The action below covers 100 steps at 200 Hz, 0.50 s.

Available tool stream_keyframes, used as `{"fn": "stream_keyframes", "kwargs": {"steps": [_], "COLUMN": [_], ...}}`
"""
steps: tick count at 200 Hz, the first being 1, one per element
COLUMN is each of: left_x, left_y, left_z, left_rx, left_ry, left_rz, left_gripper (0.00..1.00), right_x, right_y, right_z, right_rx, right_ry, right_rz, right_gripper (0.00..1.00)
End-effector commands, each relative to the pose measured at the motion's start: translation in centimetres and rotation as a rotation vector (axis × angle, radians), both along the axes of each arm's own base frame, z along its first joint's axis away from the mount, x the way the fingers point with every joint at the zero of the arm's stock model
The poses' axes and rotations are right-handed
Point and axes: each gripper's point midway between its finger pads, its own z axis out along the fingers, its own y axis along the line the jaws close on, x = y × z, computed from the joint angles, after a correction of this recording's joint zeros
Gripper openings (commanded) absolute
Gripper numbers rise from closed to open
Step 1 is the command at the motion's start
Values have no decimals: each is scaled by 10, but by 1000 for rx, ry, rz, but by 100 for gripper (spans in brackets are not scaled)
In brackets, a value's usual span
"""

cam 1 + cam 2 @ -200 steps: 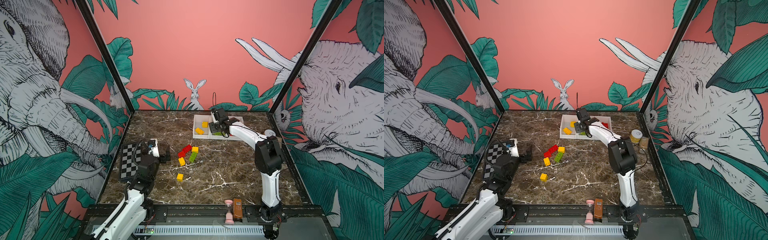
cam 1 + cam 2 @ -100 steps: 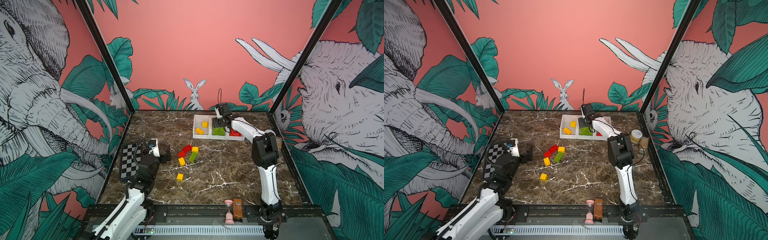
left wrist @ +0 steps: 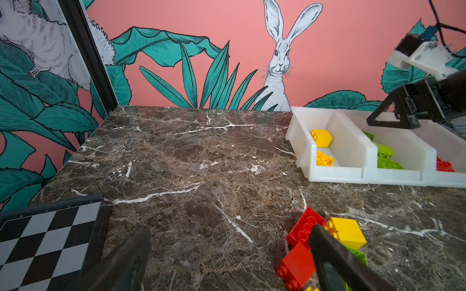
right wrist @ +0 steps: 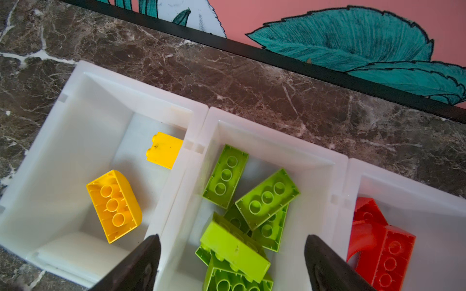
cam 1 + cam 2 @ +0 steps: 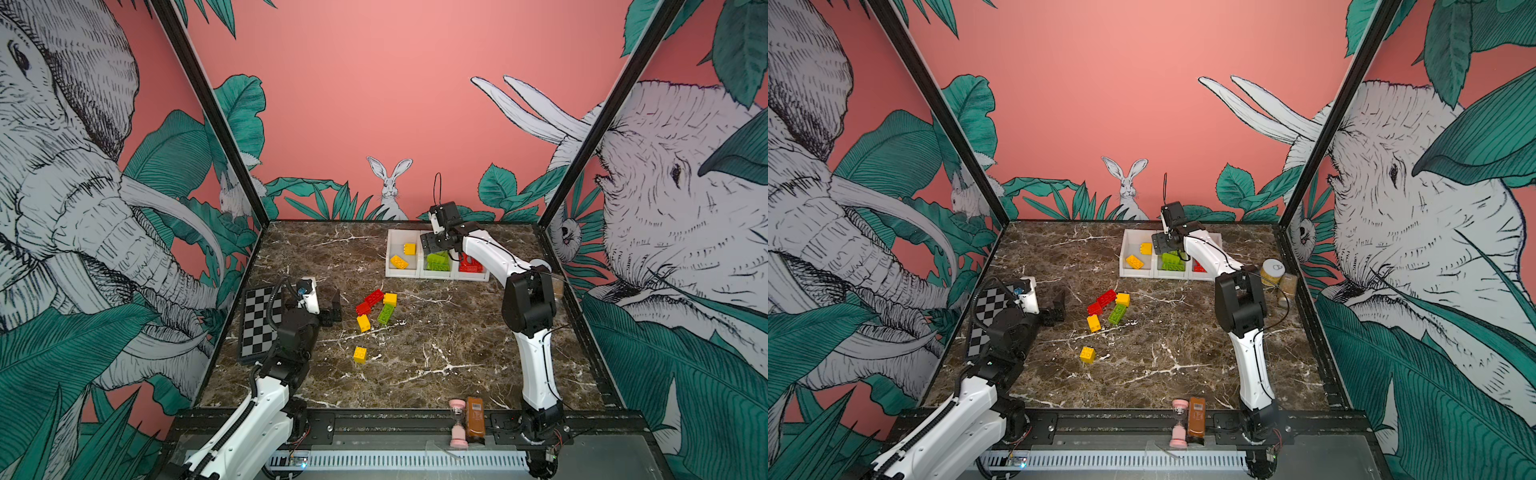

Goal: Sort the legos into containers by color
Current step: Place the lego in the container, then pick up the lego from the bottom-center of the table.

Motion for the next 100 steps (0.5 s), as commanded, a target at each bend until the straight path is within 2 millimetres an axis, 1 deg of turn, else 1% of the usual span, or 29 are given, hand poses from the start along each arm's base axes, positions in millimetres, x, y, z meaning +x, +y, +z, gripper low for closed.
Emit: {"fn": "stream_keyframes", "kwargs": {"steps": [1, 10, 13, 23, 40, 46, 54, 62, 64, 66, 71, 78, 88, 100], "left_x": [0, 0, 0, 0, 1, 0, 1, 1, 1, 1, 1, 1, 2, 3], "left_y": [1, 2, 2, 7, 17, 18, 18, 18, 18, 18, 18, 19, 20, 21], "left_z": [8, 8, 8, 6, 2, 1, 1, 1, 1, 1, 0, -1, -3, -7], "left_rx": [-5, -4, -3, -13, -18, -17, -19, -23, -24, -25, -27, -33, -45, -52], "left_ry": [-30, -29, -29, -24, -15, -13, -12, -11, -11, -10, -8, -5, 2, 14], "left_rz": [7, 11, 12, 42, 102, 106, 107, 106, 106, 107, 109, 113, 124, 129], "left_gripper": [99, 99, 98, 99, 99, 99, 99, 99, 99, 99, 99, 99, 99, 99], "right_x": [-19, -32, -38, -61, -110, -130, -155, -178, -183, -191, -205, -223, -246, -270], "right_y": [6, 16, 20, 37, 71, 83, 100, 112, 116, 117, 123, 133, 148, 166], "right_z": [21, 32, 30, 40, 48, 47, 52, 52, 55, 48, 44, 43, 42, 42], "right_rx": [23, 37, 39, 55, 123, 165, 217, 221, 221, 213, 197, 185, 212, 248], "right_ry": [-11, -34, -33, -60, -91, -87, -103, -113, -122, -110, -108, -118, -118, -120], "right_rz": [60, 111, 135, 228, 415, 477, 550, 601, 617, 631, 662, 700, 748, 794], "right_gripper": [86, 85, 85, 83, 82, 81, 79, 77, 77, 76, 76, 75, 75, 74]}}
